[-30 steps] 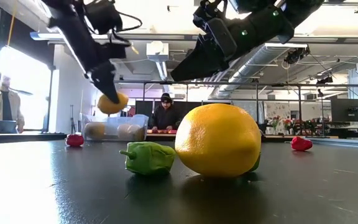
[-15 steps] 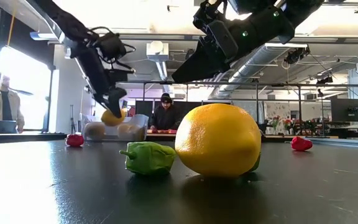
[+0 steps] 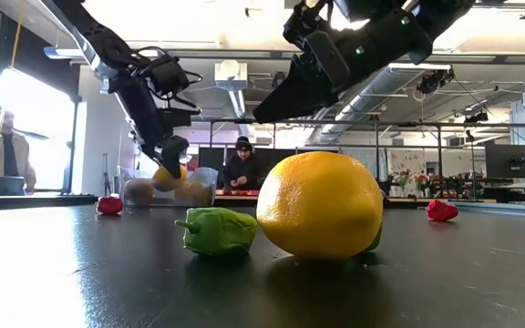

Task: Sort produce into baskets
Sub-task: Put the yellow lemon into the black bin, then put the red chili pepper into the gray bin

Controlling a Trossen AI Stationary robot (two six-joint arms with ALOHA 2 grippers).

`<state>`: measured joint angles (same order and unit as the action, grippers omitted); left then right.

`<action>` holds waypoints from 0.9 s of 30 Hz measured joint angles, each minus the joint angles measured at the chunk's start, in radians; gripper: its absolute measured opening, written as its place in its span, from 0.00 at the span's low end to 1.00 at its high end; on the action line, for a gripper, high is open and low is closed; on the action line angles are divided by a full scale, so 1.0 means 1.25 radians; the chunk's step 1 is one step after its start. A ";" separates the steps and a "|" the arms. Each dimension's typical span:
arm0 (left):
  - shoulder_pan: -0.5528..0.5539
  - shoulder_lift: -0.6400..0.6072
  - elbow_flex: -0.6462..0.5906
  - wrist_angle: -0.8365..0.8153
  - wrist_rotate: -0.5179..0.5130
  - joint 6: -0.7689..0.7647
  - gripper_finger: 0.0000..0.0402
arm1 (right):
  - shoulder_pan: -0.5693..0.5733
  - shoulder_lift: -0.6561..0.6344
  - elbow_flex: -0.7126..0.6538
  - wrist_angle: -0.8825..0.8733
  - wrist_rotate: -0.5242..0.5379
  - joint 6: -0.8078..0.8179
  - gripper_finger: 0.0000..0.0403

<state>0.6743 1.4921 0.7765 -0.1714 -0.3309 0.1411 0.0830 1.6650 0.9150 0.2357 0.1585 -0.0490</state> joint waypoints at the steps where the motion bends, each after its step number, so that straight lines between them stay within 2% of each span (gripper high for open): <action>1: 0.000 0.000 0.000 0.000 0.001 0.001 0.60 | 0.000 0.000 0.000 -0.002 0.000 0.000 0.54; 7: 0.000 0.000 0.000 -0.001 0.052 0.004 0.61 | 0.000 0.000 0.000 -0.008 0.043 -0.001 0.54; 11: -0.007 -0.018 0.000 -0.004 0.054 0.014 0.61 | 0.000 0.000 0.000 -0.012 0.048 -0.001 0.54; 15: -0.035 -0.075 -0.027 0.003 0.065 0.011 0.61 | 0.000 0.000 0.000 -0.016 0.049 -0.002 0.54; 20: -0.079 -0.184 -0.120 0.087 0.080 -0.004 0.56 | 0.000 0.000 0.000 -0.047 0.048 0.000 0.54; 27: -0.071 -0.236 -0.165 0.141 0.027 0.022 0.48 | 0.000 0.000 0.000 -0.047 0.048 0.011 0.54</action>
<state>0.5850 1.1973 0.5701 0.0045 -0.2969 0.1682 0.0830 1.6650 0.9150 0.1764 0.2184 -0.0348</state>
